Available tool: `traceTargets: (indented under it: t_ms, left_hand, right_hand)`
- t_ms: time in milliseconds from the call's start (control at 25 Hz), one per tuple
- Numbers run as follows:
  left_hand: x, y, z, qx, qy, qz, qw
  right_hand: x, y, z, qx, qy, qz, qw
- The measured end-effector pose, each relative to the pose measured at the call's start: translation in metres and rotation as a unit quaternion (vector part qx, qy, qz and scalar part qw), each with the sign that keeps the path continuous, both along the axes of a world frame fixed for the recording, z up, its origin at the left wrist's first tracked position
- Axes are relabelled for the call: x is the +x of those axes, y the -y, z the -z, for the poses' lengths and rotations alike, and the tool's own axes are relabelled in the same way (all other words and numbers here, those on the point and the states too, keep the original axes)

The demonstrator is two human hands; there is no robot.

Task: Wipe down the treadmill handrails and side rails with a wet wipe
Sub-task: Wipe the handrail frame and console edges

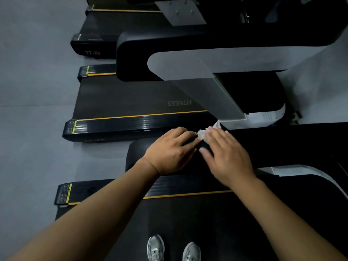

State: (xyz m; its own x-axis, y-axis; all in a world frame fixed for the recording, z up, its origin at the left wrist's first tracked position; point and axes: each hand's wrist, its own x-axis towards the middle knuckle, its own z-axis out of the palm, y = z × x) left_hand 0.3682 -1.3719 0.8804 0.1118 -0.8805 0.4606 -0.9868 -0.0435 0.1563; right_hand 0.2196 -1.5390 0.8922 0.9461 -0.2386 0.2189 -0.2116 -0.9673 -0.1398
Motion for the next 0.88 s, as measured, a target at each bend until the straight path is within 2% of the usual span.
traceTargets:
  t_ms: [160,320,400,480,680,800,880]
  left_hand:
    - [0.0,-0.001,0.003,-0.003,0.003,-0.005,1.0]
    - [-0.001,0.0,0.004,-0.007,0.007,-0.008,1.0]
    - [-0.002,-0.001,0.005,-0.01,0.009,-0.008,1.0]
    - [-0.002,0.0,0.007,-0.014,0.011,-0.014,1.0]
    - [-0.003,0.0,0.004,-0.013,0.003,-0.012,1.0]
    - [-0.002,-0.001,0.004,-0.003,0.003,-0.018,1.0]
    - [-0.002,-0.001,0.003,-0.006,0.0,-0.014,1.0]
  right_hand:
    - [0.022,0.025,-0.036,0.048,-0.075,0.063,0.994]
    - [0.052,0.013,-0.031,0.014,-0.174,-0.036,0.984]
    - [0.035,0.035,-0.037,0.015,-0.157,0.001,0.988]
    - [0.024,0.04,-0.037,0.017,-0.096,0.048,0.994]
    - [0.023,0.012,-0.011,0.0,-0.029,-0.023,0.999]
    - [0.004,0.027,-0.011,-0.01,0.041,0.029,0.999]
    - [0.002,0.006,0.001,-0.01,0.045,0.025,0.999]
